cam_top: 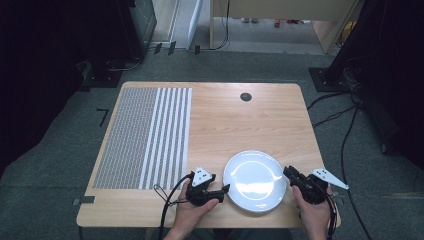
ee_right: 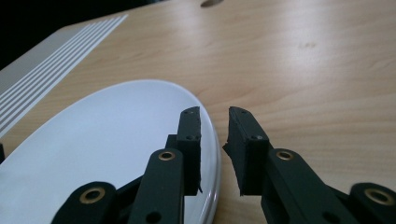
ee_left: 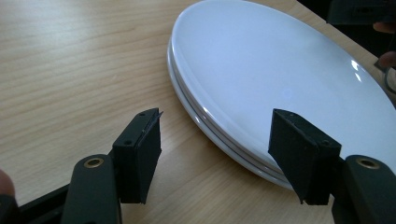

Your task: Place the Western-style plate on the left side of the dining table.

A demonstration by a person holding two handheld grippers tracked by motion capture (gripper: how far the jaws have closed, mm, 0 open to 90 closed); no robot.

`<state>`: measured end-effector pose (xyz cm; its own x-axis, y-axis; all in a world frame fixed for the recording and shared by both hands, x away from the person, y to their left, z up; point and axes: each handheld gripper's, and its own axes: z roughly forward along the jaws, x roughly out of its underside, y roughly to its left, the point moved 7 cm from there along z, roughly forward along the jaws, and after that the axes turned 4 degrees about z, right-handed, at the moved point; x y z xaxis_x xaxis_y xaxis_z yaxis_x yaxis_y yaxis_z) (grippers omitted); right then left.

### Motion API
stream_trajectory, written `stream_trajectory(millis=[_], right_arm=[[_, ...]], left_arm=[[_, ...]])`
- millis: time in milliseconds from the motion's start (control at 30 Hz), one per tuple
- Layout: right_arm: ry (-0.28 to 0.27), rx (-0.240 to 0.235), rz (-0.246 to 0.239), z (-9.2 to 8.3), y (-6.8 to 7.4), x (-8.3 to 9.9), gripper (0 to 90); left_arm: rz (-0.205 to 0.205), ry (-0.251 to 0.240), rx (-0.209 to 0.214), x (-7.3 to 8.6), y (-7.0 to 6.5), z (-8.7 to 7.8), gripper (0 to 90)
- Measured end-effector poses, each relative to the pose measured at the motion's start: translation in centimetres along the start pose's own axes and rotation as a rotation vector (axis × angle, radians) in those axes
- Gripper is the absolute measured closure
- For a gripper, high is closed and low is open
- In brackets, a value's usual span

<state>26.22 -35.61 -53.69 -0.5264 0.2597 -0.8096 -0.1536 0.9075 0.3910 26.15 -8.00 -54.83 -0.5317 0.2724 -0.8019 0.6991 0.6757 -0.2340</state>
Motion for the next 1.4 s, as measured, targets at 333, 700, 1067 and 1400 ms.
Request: stream_trajectory(millis=[333,700,1067,1400], right_arm=[[0.033,-0.004,0.078,0.0,-0.2,0.4,76.7],[0.082,-0.004,0.103,0.5,0.0,1.1,78.6],[0.094,-0.003,0.109,0.5,0.0,1.3,85.5],[0.111,-0.032,0.112,0.7,0.5,1.5,86.3]], left_arm=[[-0.016,0.016,0.031,0.4,-0.6,0.3,39.2],[-0.007,0.049,0.079,0.7,-1.3,0.6,38.1],[-0.018,0.069,0.101,0.8,-1.5,1.0,38.1],[-0.020,0.075,0.096,0.8,-1.5,1.0,37.6]])
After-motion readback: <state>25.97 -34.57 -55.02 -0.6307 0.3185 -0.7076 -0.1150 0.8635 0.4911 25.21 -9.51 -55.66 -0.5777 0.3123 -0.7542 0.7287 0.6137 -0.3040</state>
